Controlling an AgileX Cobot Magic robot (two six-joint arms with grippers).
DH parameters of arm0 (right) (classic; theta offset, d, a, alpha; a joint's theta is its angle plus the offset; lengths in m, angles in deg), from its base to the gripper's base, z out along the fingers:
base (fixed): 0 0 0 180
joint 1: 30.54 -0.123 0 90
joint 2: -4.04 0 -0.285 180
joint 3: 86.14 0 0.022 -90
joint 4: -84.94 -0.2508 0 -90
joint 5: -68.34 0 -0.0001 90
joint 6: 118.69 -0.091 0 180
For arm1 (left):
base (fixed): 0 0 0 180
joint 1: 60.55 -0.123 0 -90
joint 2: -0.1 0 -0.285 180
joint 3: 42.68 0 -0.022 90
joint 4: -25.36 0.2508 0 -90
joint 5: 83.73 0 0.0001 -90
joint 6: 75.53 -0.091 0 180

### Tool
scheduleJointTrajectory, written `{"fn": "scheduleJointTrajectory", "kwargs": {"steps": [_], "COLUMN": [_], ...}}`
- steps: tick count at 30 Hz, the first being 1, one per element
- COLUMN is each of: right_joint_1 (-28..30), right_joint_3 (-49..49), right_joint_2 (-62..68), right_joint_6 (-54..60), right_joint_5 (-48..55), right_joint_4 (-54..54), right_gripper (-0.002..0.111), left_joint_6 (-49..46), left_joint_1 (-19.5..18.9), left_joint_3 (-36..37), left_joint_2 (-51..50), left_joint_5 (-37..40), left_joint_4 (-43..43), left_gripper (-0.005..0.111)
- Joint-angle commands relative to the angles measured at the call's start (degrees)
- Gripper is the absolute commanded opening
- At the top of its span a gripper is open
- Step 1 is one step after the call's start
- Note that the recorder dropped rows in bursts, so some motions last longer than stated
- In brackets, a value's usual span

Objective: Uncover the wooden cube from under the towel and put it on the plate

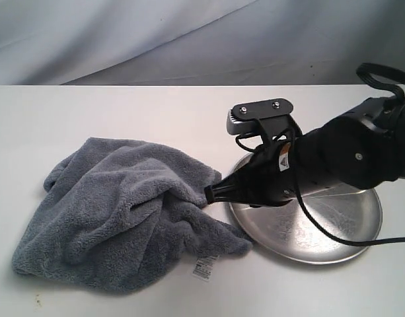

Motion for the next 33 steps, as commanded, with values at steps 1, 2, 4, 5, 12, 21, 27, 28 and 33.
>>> {"fn": "scheduleJointTrajectory", "kwargs": {"steps": [1,2,4,5,12,21,27,28,33], "right_joint_1": [0.43,0.43,0.43,0.43,0.43,0.43,0.43,0.43,0.43], "right_joint_3": [3.58,4.55,7.33,8.78,17.07,31.06,38.29,39.14,41.26], "right_joint_2": [2.53,3.11,4.80,5.52,10.89,16.60,17.76,17.76,17.76], "right_joint_6": [0.41,0.59,1.21,1.99,16.46,17.66,14.06,13.50,13.50], "right_joint_5": [0.56,1.16,3.02,3.66,7.41,21.33,26.99,27.76,30.43], "right_joint_4": [-0.60,-0.60,-1.40,-2.23,-18.95,-20.09,-15.73,-15.29,-14.51], "right_gripper": [0.000,0.000,0.000,0.000,0.000,0.000,0.000,0.000,0.000], "left_joint_6": [0.14,0.14,0.14,0.14,0.14,0.14,0.14,0.14,0.14], "left_joint_1": [0.28,0.28,0.28,0.28,0.28,0.28,0.28,0.28,0.28], "left_joint_3": [0.25,0.25,0.25,0.25,0.25,0.25,0.25,0.25,0.25], "left_joint_2": [0.24,0.24,0.24,0.24,0.24,0.24,0.24,0.24,0.24], "left_joint_5": [-0.12,-0.12,-0.12,-0.12,-0.12,-0.12,-0.12,-0.12,-0.12], "left_joint_4": [-0.10,-0.10,-0.10,-0.10,-0.10,-0.10,-0.10,-0.10,-0.10], "left_gripper": [0.000,0.000,0.000,0.000,0.000,0.000,0.000,0.000,0.000]}}
